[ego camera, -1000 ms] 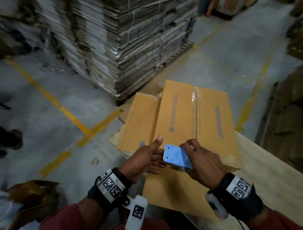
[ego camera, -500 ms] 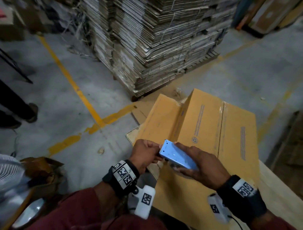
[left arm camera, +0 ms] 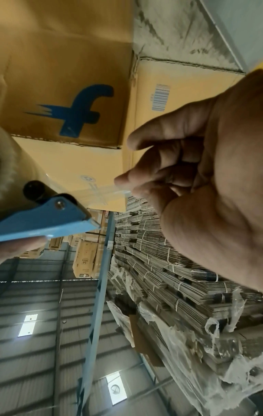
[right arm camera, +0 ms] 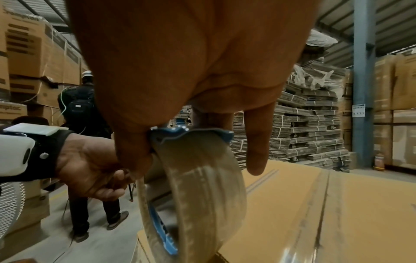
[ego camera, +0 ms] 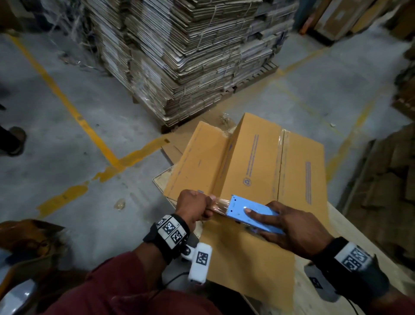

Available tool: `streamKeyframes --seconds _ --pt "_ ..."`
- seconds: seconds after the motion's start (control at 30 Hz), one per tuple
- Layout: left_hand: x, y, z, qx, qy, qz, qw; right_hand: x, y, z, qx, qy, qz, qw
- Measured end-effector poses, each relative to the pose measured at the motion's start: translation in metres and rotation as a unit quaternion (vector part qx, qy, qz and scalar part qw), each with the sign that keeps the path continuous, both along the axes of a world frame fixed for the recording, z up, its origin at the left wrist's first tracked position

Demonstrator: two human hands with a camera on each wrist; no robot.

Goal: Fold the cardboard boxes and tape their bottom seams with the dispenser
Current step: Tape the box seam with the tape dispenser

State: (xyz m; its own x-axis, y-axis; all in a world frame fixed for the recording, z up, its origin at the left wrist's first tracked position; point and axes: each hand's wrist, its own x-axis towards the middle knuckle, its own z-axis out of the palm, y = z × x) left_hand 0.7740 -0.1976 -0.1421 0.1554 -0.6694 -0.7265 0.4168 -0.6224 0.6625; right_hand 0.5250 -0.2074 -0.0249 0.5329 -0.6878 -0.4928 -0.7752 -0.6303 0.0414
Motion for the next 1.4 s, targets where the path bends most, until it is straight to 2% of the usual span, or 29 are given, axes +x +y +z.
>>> streamKeyframes --seconds 0.27,0.43,0.57,0.63,0.73,0.83,0.97,1.1,1.4 --pt "-0.014 -0.01 -0.008 0.025 0.003 0.064 0.998 -0.019 -0.008 -0.007 -0.002 -0.009 0.01 1.0" --pt "-0.017 -0.008 -0.015 0.03 -0.019 0.073 0.997 -0.023 -0.009 -0.015 -0.008 -0.007 0.006 1.0" --pt "0.022 -0.004 -0.033 0.047 -0.09 0.09 0.991 -0.038 -0.015 -0.007 0.001 0.002 -0.004 1.0" --pt "0.042 -0.003 -0.04 0.044 -0.076 0.106 0.99 -0.058 -0.016 -0.003 0.004 0.012 -0.014 1.0" --pt "0.033 -0.008 -0.038 -0.003 -0.079 0.101 0.992 -0.073 -0.023 -0.007 0.016 0.033 -0.028 0.999" --pt "0.01 -0.009 -0.041 -0.012 -0.081 0.075 0.994 -0.078 -0.029 -0.016 0.013 0.041 -0.048 0.998" --pt "-0.003 -0.005 -0.056 -0.032 -0.145 0.062 0.987 -0.091 -0.031 -0.023 0.015 0.044 -0.067 0.997" --pt "-0.012 -0.008 -0.051 -0.062 -0.199 0.062 0.976 -0.092 -0.031 -0.031 0.006 0.04 -0.076 0.996" --pt "-0.017 -0.015 -0.059 -0.067 -0.243 0.015 0.968 -0.094 -0.033 -0.035 0.005 0.045 -0.075 0.996"
